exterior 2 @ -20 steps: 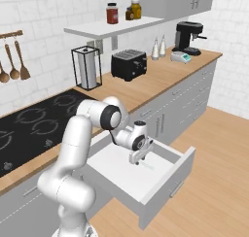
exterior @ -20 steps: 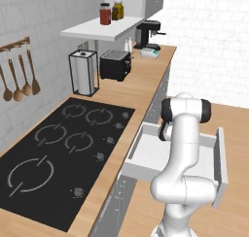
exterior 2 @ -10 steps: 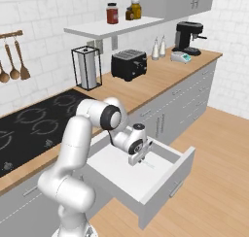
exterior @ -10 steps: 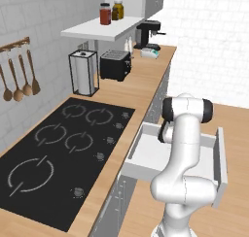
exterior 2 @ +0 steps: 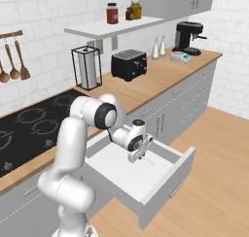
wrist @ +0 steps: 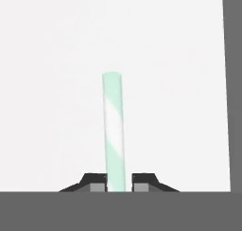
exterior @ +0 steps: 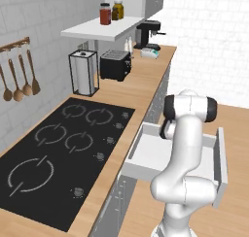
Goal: Take a straw from the drawer in front and place it inside the glass cup on the dining counter.
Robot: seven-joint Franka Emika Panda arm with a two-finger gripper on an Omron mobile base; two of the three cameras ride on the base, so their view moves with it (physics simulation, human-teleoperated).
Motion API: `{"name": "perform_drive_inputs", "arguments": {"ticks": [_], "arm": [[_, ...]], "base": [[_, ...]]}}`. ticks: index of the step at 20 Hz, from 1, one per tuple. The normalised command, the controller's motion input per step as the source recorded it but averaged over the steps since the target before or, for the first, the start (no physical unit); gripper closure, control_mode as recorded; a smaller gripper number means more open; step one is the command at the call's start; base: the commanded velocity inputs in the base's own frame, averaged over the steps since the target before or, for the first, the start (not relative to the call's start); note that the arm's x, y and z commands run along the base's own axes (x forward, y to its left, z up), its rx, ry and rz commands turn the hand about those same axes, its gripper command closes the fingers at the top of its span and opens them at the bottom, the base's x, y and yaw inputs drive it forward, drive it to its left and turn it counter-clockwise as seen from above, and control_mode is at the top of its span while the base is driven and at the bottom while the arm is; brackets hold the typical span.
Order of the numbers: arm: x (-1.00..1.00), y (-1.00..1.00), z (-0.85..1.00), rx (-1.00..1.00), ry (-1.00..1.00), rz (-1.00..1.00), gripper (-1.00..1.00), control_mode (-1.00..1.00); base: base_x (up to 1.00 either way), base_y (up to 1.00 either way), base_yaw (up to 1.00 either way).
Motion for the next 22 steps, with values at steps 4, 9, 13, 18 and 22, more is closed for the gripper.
{"name": "perform_drive_inputs", "arguments": {"ticks": [4,9,13,18,22], "arm": [[-0.2,0.0,1.0,0.0,-0.05,0.0,1.0,-1.0],[-0.18,0.0,1.0,0.0,-0.09,0.0,1.0,-1.0],[-0.11,0.02,0.99,0.0,-0.1,0.0,1.0,-1.0],[-0.06,0.16,0.92,0.05,-0.05,-0.01,1.0,-1.0],[-0.13,0.15,0.9,0.06,-0.05,-0.02,1.0,-1.0]], "base": [[0.0,0.0,0.0],[0.0,0.0,0.0],[0.0,0.0,0.0],[0.0,0.0,0.0],[0.0,0.0,0.0]]}}
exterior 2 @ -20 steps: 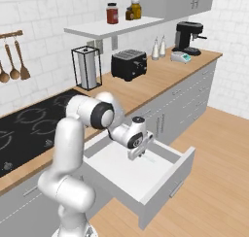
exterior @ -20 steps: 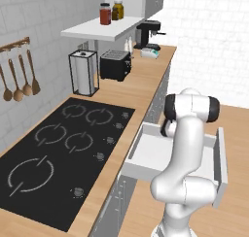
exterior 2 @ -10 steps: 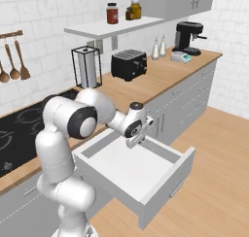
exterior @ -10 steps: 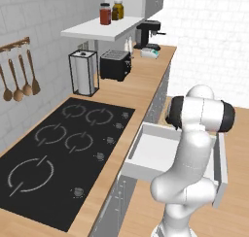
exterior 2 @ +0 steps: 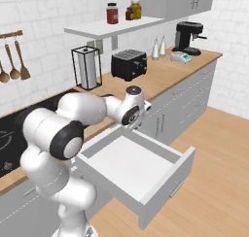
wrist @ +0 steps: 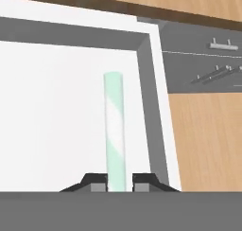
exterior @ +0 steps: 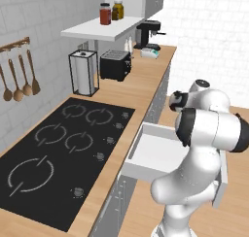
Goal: Take a straw from the drawer in front and place it inside the glass cup on the dining counter.
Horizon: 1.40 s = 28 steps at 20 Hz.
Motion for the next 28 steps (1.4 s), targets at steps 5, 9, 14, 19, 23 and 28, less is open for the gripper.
{"name": "perform_drive_inputs", "arguments": {"ticks": [5,9,14,19,23,28], "arm": [[-0.29,0.22,0.83,0.08,-0.05,-0.15,1.0,-1.0],[-0.44,0.24,0.72,0.13,-0.07,-0.26,1.0,-1.0],[-0.48,0.26,0.5,0.1,-0.16,-0.29,1.0,-1.0],[-0.45,0.41,0.39,0.03,-0.34,-0.23,1.0,-1.0],[-0.38,0.41,0.5,0.03,-0.32,-0.17,1.0,-1.0],[-0.31,0.23,0.68,0.05,-0.15,-0.04,1.0,-1.0]], "base": [[0.0,0.0,0.0],[0.0,0.0,0.0],[0.0,0.0,0.0],[0.0,0.0,0.0],[0.0,0.0,0.0],[0.0,0.0,0.0]]}}
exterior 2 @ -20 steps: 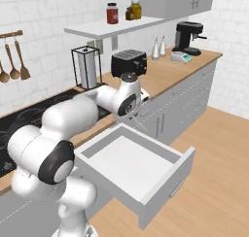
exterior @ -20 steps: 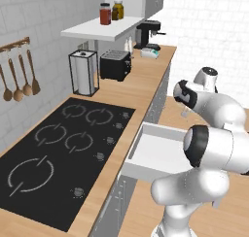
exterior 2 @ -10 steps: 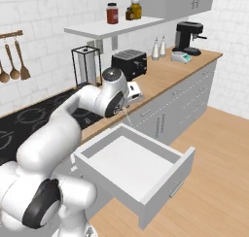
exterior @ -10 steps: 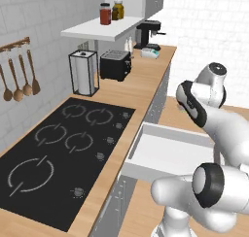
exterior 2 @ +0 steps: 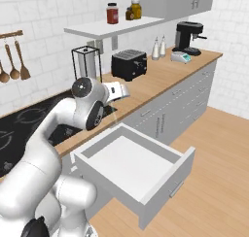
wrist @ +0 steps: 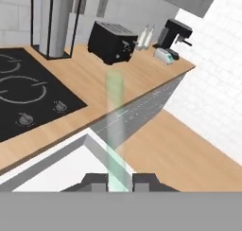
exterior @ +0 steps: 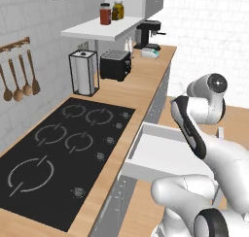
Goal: Take a straw from the drawer in front and place it inside the glass cup on the dining counter.
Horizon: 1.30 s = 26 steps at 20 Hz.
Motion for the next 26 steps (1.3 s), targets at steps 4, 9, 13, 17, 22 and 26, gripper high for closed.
{"name": "perform_drive_inputs", "arguments": {"ticks": [4,9,13,17,22,26], "arm": [[-0.4,0.01,0.82,0.07,-0.08,0.0,1.0,-1.0],[-0.36,0.0,0.76,0.07,-0.04,0.0,1.0,-1.0],[-0.41,0.0,0.33,0.0,-0.18,0.0,1.0,-1.0],[-0.51,0.0,0.18,0.0,-0.24,0.0,1.0,-1.0],[-0.38,0.01,0.0,0.0,-0.13,0.0,1.0,1.0],[0.0,0.0,0.0,0.0,0.0,0.0,1.0,1.0]], "base": [[0.0,0.0,0.0],[0.0,0.0,0.0],[0.0,0.0,0.0],[0.0,0.0,0.0],[-0.33,0.0,0.0],[-0.82,-0.01,-0.01]]}}
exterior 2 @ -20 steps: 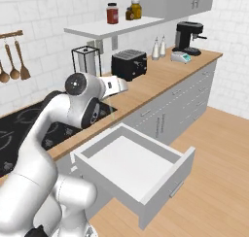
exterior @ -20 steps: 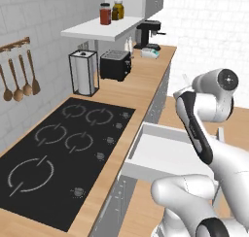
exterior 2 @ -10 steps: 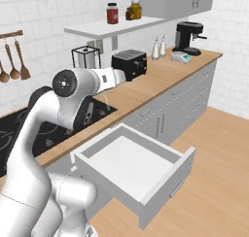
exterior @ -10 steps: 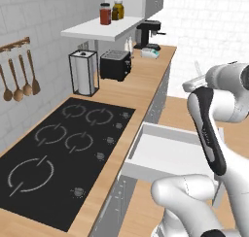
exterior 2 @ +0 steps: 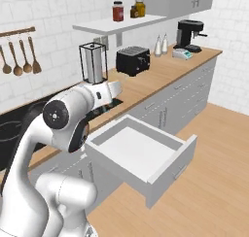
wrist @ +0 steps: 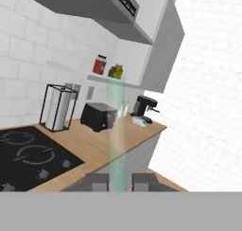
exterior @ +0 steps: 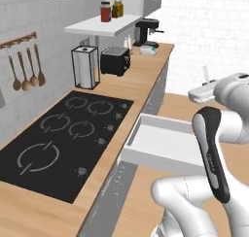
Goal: Take a straw from the drawer in front and place it inside the glass cup on the dining counter.
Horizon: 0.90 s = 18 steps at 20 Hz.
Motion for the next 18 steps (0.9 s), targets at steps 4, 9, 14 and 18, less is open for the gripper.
{"name": "perform_drive_inputs", "arguments": {"ticks": [4,9,14,18], "arm": [[0.0,0.0,0.0,0.0,0.0,0.0,1.0,1.0],[0.0,0.0,0.0,0.0,0.0,0.0,1.0,1.0],[0.0,0.0,0.0,0.0,0.0,0.0,1.0,1.0],[0.0,0.0,0.0,0.0,0.0,0.0,1.0,1.0]], "base": [[-0.78,-0.06,-0.07],[-0.73,-0.14,-0.21],[-0.7,-0.17,-0.36],[-0.72,-0.21,-0.46]]}}
